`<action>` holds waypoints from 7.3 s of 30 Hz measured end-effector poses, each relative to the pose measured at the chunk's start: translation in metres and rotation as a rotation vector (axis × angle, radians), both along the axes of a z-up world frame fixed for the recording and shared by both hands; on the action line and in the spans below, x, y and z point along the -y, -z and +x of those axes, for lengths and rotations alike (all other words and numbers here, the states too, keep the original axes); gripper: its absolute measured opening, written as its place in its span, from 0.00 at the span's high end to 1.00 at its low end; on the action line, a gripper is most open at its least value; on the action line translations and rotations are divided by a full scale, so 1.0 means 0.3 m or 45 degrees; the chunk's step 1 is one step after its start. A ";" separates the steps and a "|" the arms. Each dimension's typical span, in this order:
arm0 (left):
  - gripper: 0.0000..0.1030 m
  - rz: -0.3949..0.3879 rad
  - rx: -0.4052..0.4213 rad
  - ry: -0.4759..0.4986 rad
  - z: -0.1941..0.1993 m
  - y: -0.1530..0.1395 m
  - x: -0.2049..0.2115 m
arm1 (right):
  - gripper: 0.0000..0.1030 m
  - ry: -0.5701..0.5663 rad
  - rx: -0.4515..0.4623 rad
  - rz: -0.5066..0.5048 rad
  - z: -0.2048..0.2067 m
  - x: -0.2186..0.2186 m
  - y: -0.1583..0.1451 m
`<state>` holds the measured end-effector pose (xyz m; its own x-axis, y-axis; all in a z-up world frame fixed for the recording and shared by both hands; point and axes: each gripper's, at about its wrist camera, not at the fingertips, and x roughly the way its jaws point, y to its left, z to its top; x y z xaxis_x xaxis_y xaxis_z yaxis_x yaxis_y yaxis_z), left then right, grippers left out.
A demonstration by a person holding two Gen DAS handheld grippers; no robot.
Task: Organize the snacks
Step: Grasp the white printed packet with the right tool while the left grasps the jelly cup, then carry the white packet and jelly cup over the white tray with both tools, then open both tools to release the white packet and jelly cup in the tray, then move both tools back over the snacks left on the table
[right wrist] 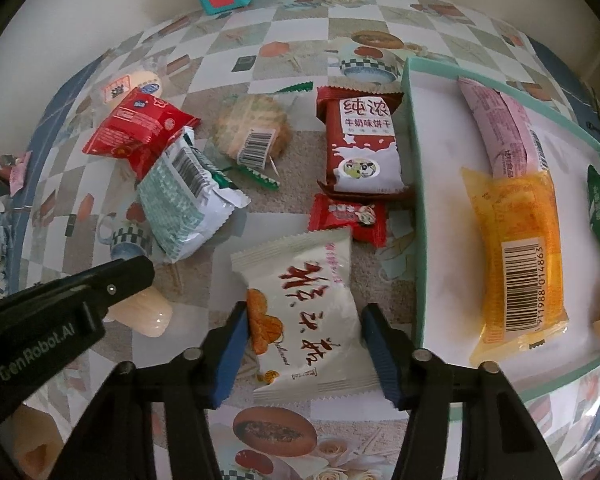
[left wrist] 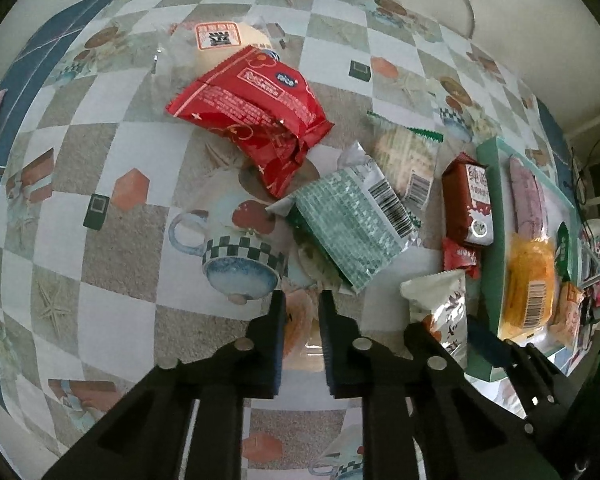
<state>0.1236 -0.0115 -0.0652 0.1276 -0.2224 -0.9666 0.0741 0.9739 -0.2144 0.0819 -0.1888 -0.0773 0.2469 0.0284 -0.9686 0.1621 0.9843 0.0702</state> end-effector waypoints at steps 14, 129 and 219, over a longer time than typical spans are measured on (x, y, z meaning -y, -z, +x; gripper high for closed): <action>0.82 0.017 -0.008 0.045 -0.013 0.001 -0.016 | 0.47 0.012 -0.001 0.011 -0.006 -0.015 -0.017; 0.58 0.103 0.374 0.419 0.055 -0.114 0.798 | 0.47 0.648 0.190 0.046 -0.149 0.749 -0.146; 0.01 0.177 0.436 -0.585 0.109 -0.264 -0.524 | 0.00 -0.003 0.317 -0.136 0.128 -0.227 -0.262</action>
<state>0.1564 0.1456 0.0140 0.4909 0.0555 -0.8695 -0.3195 0.9399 -0.1204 0.1202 -0.1208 0.0013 0.4777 -0.0697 -0.8757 0.1506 0.9886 0.0035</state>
